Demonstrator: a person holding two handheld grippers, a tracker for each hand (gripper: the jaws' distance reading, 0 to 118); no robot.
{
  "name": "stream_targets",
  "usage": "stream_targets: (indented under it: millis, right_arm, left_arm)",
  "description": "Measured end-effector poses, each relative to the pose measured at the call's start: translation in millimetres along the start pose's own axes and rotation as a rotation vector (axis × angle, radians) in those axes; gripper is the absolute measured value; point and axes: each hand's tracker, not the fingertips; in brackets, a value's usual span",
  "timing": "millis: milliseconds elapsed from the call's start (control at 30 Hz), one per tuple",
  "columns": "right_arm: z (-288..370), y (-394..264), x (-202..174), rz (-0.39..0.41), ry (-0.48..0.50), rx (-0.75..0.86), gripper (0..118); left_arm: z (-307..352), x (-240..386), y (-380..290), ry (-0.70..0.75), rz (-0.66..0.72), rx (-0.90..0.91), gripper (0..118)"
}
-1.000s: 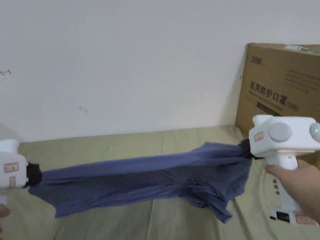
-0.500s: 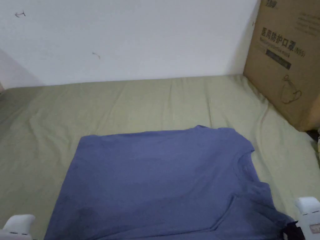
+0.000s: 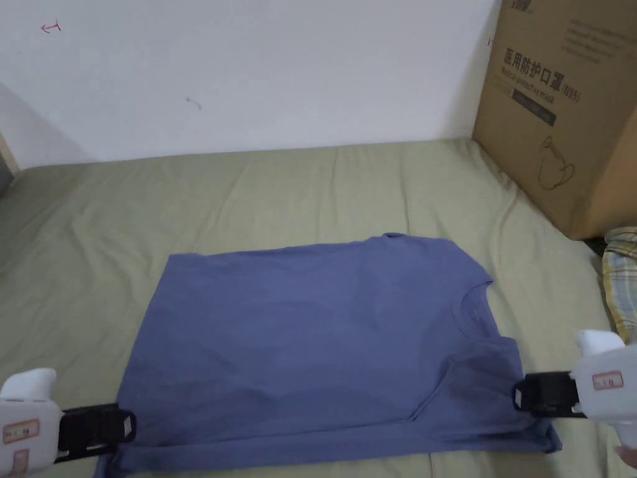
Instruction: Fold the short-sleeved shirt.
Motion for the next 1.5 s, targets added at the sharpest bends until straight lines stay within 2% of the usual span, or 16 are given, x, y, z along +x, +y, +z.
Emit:
stream_targets:
  millis: [300, 333, 367, 400, 433, 467, 767, 833, 900, 1067, 1167, 1267, 1367, 1400, 1433, 1500]
  right_arm:
    - [51, -3, -84, 0.157, -0.156, 0.112, 94]
    - [51, -5, -86, 0.154, -0.108, 0.083, 92]
    - [50, -10, -89, 0.150, -0.064, 0.070, 78]
    - [52, -14, -92, 0.149, -0.041, 0.077, 18]
    - [52, -18, -93, 0.151, -0.034, 0.100, 0]
    - [49, -23, -96, 0.156, -0.045, 0.105, 0]
    - [33, -26, -86, 0.066, 0.024, 0.055, 0]
    - [32, -30, -83, 0.050, 0.033, 0.046, 0]
    - [30, -32, -81, 0.045, 0.039, 0.032, 0]
    - [24, -40, -72, 0.039, 0.028, 0.014, 0]
    - [20, -39, -64, 0.026, 0.019, 0.009, 0]
    - [20, -36, -54, 0.004, 0.001, 0.021, 0]
    - [18, -32, -40, 0.019, 0.023, 0.030, 0]
    - [16, -29, -34, 0.046, 0.008, 0.039, 5]
    - [14, -27, -31, 0.069, -0.002, 0.039, 26]
    - [8, -24, -25, 0.083, -0.013, 0.033, 105]
  left_arm:
    - [45, 46, 3, 0.116, -0.106, 0.056, 108]
    - [46, 49, 2, 0.097, -0.120, 0.024, 89]
    - [47, 52, 1, 0.088, -0.136, 0.003, 55]
    - [47, 52, -1, 0.103, -0.154, -0.006, 3]
    - [45, 54, -5, 0.142, -0.168, -0.009, 0]
    - [44, 54, -8, 0.199, -0.182, -0.007, 0]
    - [-10, 19, -6, 0.161, -0.075, -0.093, 2]
    - [-29, 11, -10, 0.180, -0.055, -0.119, 46]
    - [-45, 6, -14, 0.178, -0.037, -0.154, 117]
    - [-64, 3, -22, 0.247, -0.039, -0.162, 114]
    - [-65, 10, -24, 0.174, -0.054, -0.191, 83]
    - [-50, 20, -21, 0.091, -0.161, -0.133, 5]
    - [-33, 23, -18, 0.088, -0.157, -0.088, 6]
    - [-28, 22, -16, 0.085, -0.157, -0.085, 6]
    - [-24, 22, -14, 0.082, -0.156, -0.080, 6]
    - [-13, 29, -14, 0.075, -0.147, -0.074, 6]
